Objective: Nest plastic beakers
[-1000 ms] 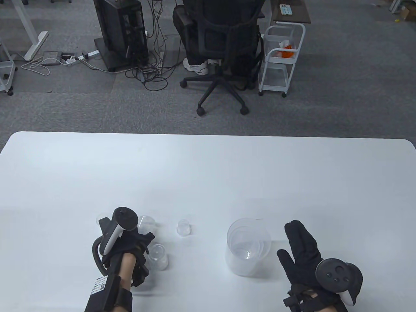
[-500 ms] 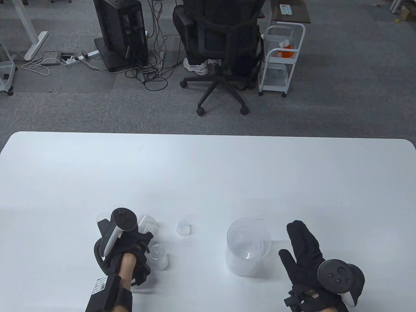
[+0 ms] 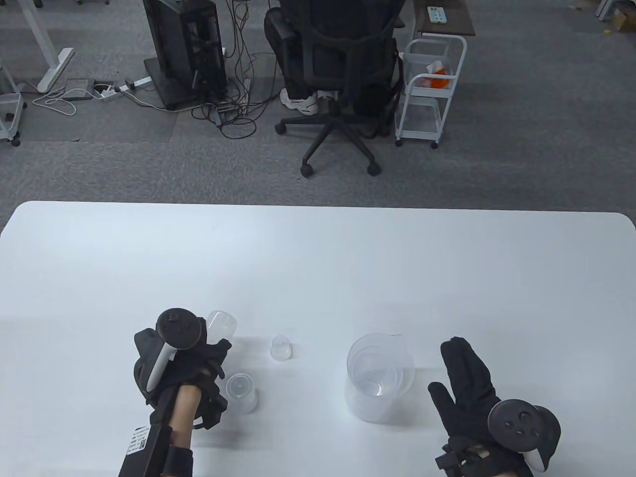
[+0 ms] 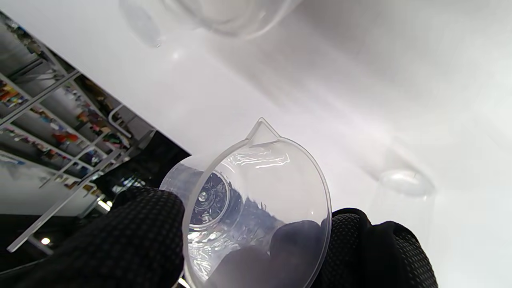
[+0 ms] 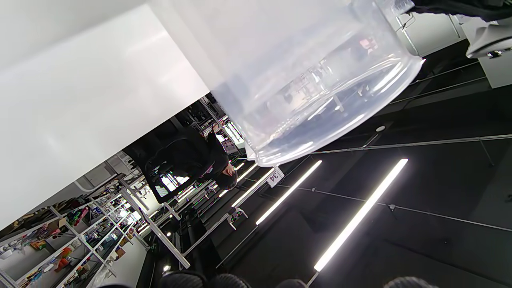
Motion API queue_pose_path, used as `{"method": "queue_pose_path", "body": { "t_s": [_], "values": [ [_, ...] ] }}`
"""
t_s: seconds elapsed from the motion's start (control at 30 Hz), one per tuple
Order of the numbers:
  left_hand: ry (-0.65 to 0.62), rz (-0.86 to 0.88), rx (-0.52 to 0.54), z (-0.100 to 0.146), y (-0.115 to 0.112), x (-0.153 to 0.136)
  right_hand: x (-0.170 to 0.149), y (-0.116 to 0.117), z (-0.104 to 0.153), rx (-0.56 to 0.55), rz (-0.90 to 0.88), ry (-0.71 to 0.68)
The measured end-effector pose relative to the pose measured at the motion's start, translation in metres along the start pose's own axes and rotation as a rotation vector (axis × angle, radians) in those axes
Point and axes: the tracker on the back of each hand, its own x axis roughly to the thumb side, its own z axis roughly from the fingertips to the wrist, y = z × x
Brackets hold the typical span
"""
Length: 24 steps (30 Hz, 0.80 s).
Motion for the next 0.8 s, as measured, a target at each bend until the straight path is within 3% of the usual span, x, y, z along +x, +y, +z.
{"method": "queue_pose_path", "body": {
  "t_s": [0.13,0.37,0.53,0.8],
  "values": [
    [-0.071,-0.016,0.024,0.013,0.024,0.02,0.0,-0.001,0.001,0.0,-0.004,0.001],
    [-0.205,-0.105,-0.004,0.034,0.045,0.072,0.0,0.0,0.002,0.008,0.0,0.004],
    [-0.313,-0.192,-0.076,0.047,0.038,0.115,-0.001,0.002,0.002,0.023,0.003,0.014],
    [-0.495,-0.318,-0.171,0.068,0.01,0.191,-0.002,0.004,0.002,0.038,0.012,0.02]
  ]
}}
